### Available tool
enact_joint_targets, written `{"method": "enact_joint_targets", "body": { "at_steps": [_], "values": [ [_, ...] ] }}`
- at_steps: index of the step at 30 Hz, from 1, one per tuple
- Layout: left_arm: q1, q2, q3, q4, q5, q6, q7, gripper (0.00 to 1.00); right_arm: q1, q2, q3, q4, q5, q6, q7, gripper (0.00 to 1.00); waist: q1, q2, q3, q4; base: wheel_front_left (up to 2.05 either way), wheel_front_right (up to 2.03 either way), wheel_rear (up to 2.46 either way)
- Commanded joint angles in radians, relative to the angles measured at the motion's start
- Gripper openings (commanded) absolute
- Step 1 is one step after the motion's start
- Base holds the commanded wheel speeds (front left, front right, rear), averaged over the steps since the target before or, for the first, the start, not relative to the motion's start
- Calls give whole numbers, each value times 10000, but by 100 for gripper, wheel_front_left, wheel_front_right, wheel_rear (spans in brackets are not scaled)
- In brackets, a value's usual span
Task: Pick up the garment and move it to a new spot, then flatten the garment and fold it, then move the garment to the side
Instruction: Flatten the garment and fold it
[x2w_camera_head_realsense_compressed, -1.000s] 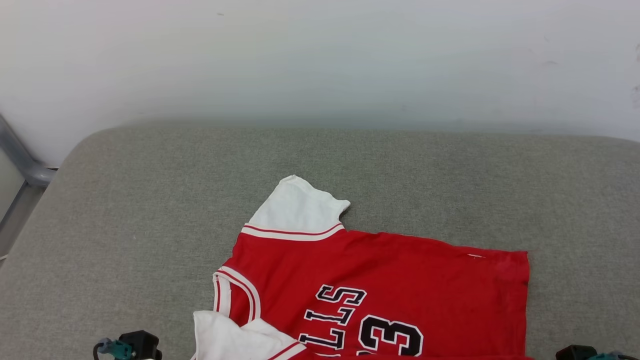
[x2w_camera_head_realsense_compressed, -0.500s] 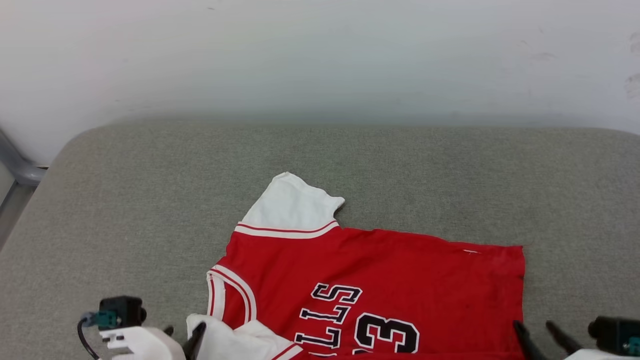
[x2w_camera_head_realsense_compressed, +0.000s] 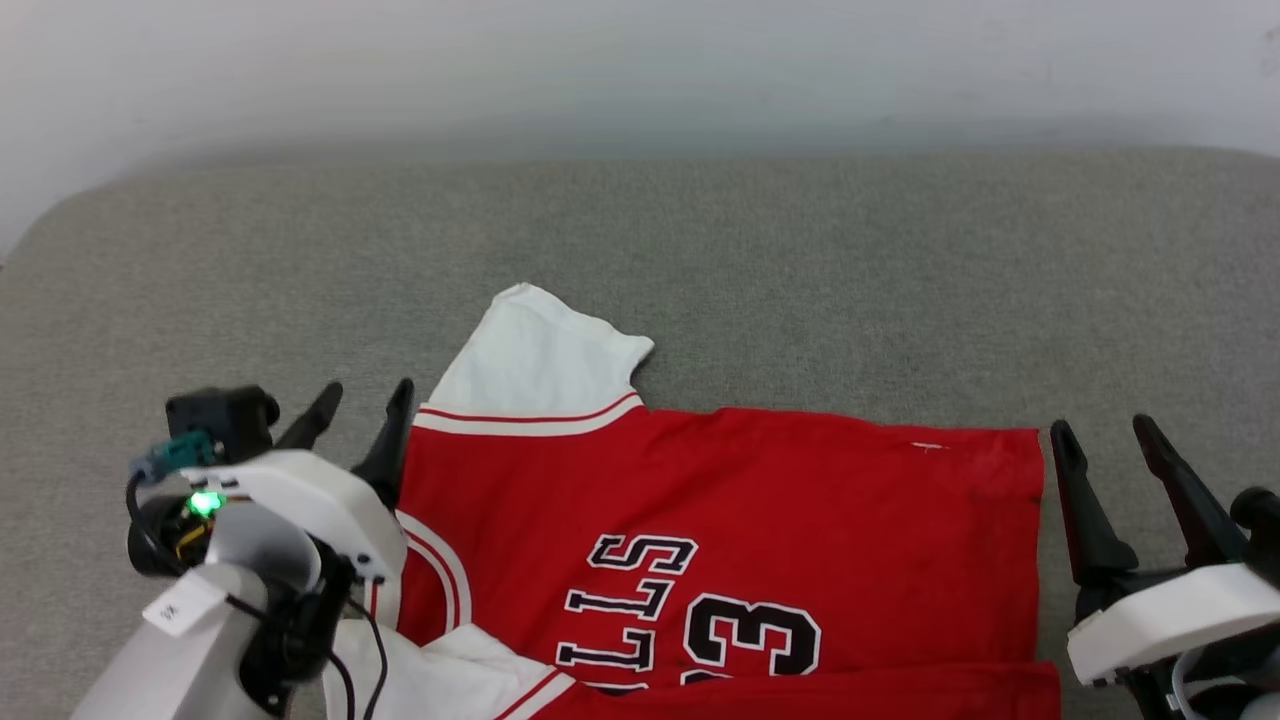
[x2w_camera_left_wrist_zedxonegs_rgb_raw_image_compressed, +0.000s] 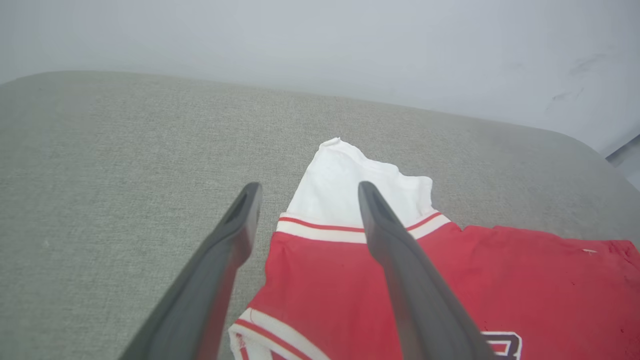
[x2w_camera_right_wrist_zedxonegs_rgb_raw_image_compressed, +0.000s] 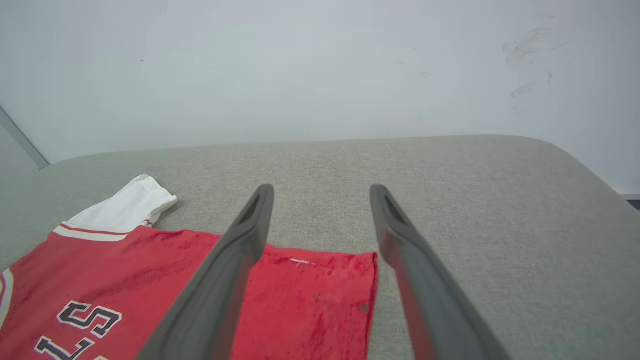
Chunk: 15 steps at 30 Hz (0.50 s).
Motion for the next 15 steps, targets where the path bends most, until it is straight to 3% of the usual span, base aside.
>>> {"method": "enact_joint_targets", "body": {
  "at_steps": [1,7,15],
  "values": [
    [-499,31,68,184,17,-135,70,100,-334,78,91,-123,-105,-10,53,100,0,0,746,-443,0,0,0],
    [-2308,374,92,1113,-239,-851,1128,100,-1027,233,454,-101,-186,-10,110,100,0,0,1777,-1157,0,0,0],
    [-4159,925,-121,2138,-1044,-1678,3774,100,-1517,415,808,345,8,-10,-244,100,0,0,2509,-1895,0,0,0]
  ]
}}
